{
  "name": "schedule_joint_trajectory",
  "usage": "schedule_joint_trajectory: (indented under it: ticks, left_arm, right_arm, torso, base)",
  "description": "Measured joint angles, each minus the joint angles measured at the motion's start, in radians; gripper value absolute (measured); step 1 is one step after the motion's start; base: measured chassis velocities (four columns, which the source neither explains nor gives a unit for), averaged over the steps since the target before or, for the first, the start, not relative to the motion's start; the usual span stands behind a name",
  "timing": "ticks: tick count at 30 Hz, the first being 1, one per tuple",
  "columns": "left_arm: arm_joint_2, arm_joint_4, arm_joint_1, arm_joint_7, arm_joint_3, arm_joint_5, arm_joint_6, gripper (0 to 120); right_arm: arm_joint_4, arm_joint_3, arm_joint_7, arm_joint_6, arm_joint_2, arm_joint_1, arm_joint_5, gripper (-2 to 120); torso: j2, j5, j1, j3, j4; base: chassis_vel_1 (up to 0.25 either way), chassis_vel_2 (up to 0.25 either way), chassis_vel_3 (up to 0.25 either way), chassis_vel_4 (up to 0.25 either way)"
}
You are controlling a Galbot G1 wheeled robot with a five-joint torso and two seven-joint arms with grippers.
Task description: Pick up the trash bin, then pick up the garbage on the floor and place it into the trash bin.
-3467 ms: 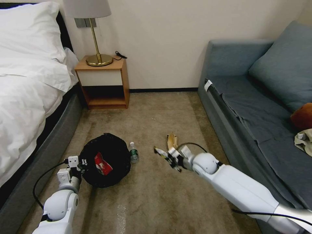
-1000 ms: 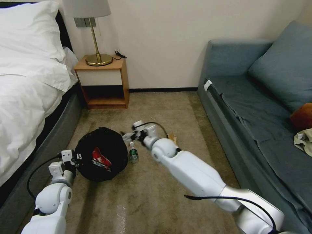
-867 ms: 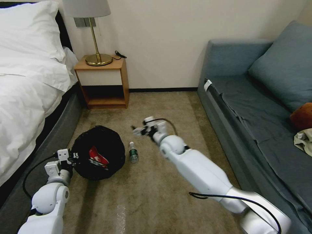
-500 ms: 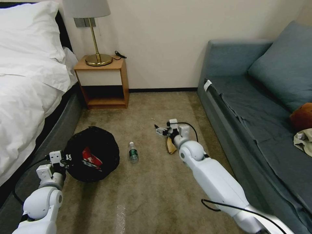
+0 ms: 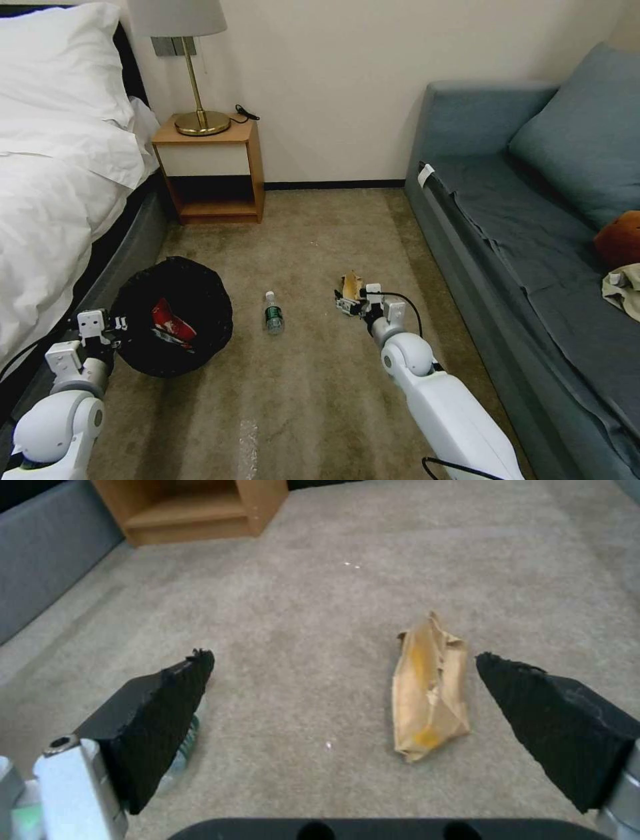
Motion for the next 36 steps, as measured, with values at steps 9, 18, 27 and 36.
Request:
schedule_joint_trajectory:
  ticks: [9,18,27,36]
  left_arm:
    - [0.015,-0.037,0.023,-0.007,-0.002,-0.011,0.000,1]
    - [0.001,-0.062,0.045,-0.011,-0.005,-0.010,-0.001,1]
    - [-0.017,-0.104,0.063,-0.012,-0.022,-0.006,-0.001,1]
    - [-0.029,-0.118,0.081,-0.012,-0.045,-0.006,-0.001,1]
  right_arm:
    - [0.026,0.037,-0.003,0.010,-0.005,-0.063,-0.015,100]
    - [0.038,0.057,-0.019,0.030,-0.005,-0.107,-0.030,100]
    - [0.052,0.070,-0.027,0.038,-0.020,-0.135,-0.034,100]
    - [0.054,0.074,-0.035,0.049,-0.027,-0.160,-0.050,100]
  torso:
    - [0.000,0.0000,0.000,0.000,0.0000]
    - [0.000,0.0002,0.000,0.000,0.0000]
    - [0.000,0.0002,0.000,0.000,-0.0001]
    - [0.000,0.0001,0.000,0.000,-0.0001]
  base:
    - [0.000,0.000,0.000,0.000]
    - [0.000,0.000,0.000,0.000]
    - [-0.034,0.020,0.028,-0.030]
    - [-0.101,0.089,0.091,-0.097]
